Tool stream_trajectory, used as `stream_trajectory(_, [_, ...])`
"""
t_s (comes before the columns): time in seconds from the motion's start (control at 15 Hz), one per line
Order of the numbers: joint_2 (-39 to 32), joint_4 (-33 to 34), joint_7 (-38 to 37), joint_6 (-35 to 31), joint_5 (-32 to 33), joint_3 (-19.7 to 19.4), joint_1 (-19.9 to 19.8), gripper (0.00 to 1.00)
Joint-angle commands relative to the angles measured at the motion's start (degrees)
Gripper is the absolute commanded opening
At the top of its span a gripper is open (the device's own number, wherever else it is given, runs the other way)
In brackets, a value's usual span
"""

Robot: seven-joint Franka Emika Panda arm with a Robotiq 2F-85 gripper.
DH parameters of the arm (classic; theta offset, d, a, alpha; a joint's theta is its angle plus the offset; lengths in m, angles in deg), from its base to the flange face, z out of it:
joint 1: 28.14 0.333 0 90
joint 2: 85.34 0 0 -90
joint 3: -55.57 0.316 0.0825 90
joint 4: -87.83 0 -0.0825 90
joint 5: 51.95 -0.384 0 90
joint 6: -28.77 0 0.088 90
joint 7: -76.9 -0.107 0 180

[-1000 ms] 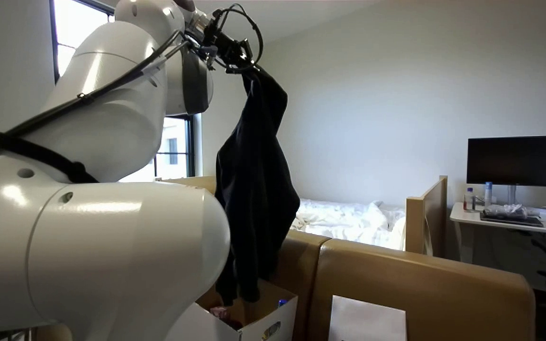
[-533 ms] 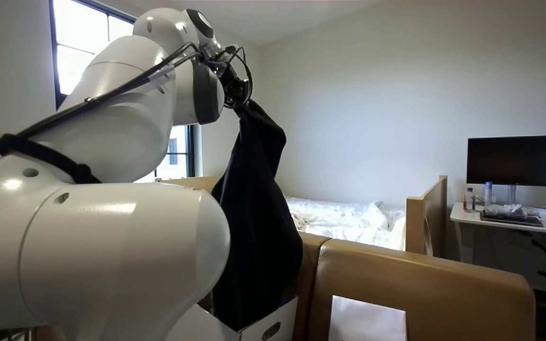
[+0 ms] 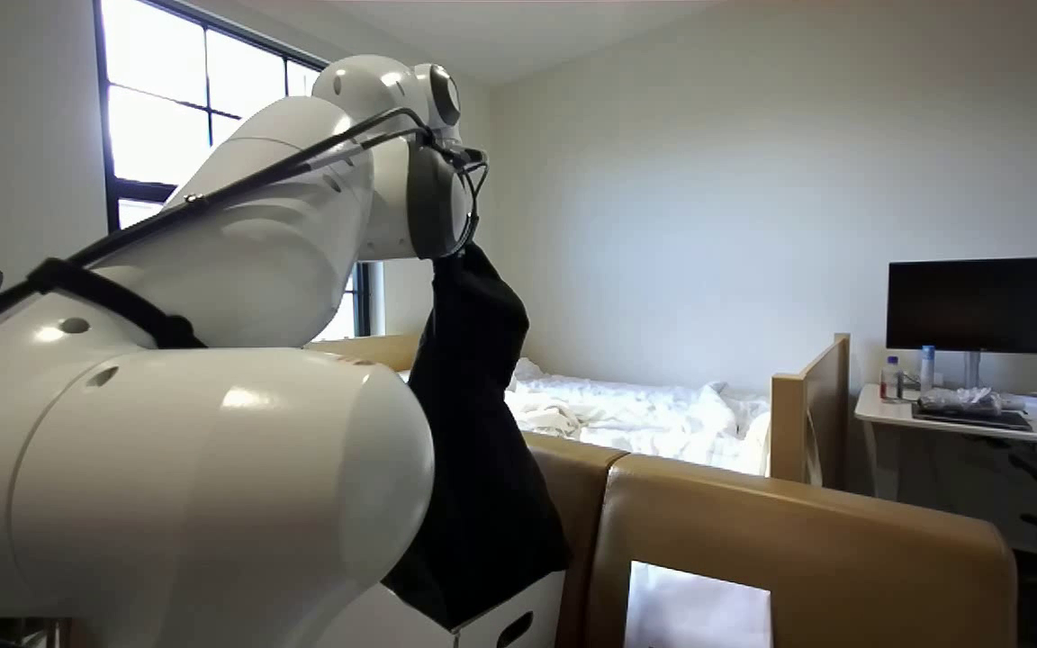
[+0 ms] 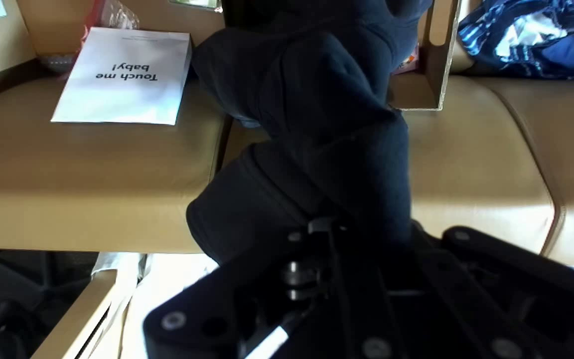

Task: Pick up the black cloth from the couch and put it in the box.

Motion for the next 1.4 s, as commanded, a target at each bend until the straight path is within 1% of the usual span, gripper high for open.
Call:
stream_trajectory(0.0, [0.4,-0.6,0.1,-0.3,-1.1,-0.3,-0.5,0.07])
stream_trajectory(0.2, [0.4,-0.3,0.1,-0.3,-1.6,0.1,-1.1,0.07])
stream_trajectory(0.27, [-0.8,-0.6,-0.7,-1.0,-1.4,-0.1,-0.7,0.07])
stream_trajectory(0.33, [-2.7,-0.9,-2.1,-2.2,-3.2,0.9,-0.9,0.07])
stream_trajectory(0.47, [-7.2,1.2,-3.2,-3.0,-3.7,1.0,-0.5,0.07])
stream_trajectory(0.53, [-9.4,1.8,-5.2,-5.1,-6.5,2.6,-1.2,0.07])
stream_trajectory(0.73, [-15.2,0.7,-10.2,-12.0,-9.3,3.4,-0.6,0.07])
stream_trajectory(0.8, [-16.8,0.3,-12.8,-12.6,-9.8,3.4,-0.6,0.07])
stream_trajectory(0.87, [-18.5,0.1,-16.8,-12.5,-10.6,3.4,-0.5,0.07])
stream_trajectory(1.0, [-21.6,-0.4,-22.3,-11.1,-10.9,3.2,0.3,0.08])
stream_trajectory(1.33, [-28.7,0.0,-32.4,-3.0,-10.8,2.9,2.0,0.07])
